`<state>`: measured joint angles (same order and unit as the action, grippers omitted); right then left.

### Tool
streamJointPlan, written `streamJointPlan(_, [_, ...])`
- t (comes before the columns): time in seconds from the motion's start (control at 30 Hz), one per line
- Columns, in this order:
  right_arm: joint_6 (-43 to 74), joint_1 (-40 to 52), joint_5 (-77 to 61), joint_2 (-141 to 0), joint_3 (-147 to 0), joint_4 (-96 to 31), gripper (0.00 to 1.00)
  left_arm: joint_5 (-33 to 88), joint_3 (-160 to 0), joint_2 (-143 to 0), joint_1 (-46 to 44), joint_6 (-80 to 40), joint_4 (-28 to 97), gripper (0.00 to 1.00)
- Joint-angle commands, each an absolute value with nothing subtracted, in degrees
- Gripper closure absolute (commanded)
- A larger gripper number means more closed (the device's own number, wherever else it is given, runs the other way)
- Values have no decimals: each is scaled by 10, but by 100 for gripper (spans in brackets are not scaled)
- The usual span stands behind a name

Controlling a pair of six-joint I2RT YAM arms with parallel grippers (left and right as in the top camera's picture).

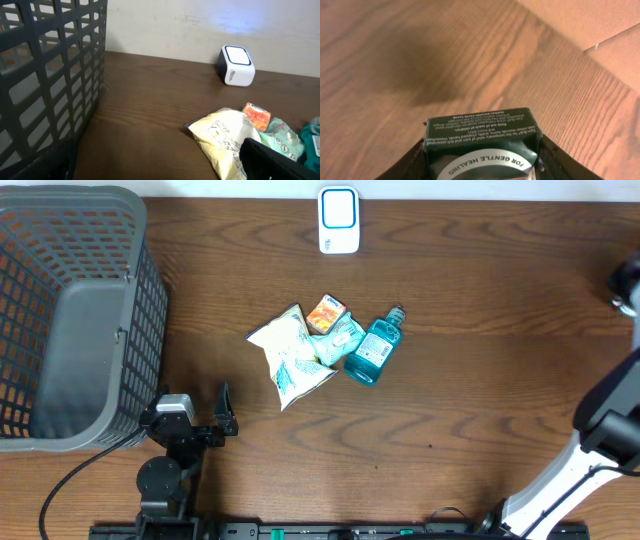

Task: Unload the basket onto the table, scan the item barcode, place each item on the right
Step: 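Move the green box to the table's right edge and release it, then move the right gripper back toward the teal Listerine bottle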

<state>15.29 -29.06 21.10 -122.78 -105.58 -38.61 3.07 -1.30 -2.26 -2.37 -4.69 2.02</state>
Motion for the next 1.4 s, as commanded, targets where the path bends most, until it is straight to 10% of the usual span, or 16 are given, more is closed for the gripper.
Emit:
streamJointPlan(0.0, [154, -334, 129, -1252, -1051, -402, 65, 30, -2, -21, -25, -50, 38, 2])
streamJointPlan(0.37, [154, -385, 119, -1316, -1051, -432, 49, 30, -2, -21, -25, -50, 38, 2])
streamJointPlan(0.5, [154, -383, 95, -1306, -1051, -436, 1, 30, -2, -21, -25, -50, 38, 2])
streamJointPlan(0.97, [233, -305, -143, -1146, -1051, -500, 1, 30, -2, -21, -25, -50, 38, 2])
streamJointPlan(1.37, [351, 44, -164, -1157, -1051, -618, 10, 30, -2, -21, -25, -50, 38, 2])
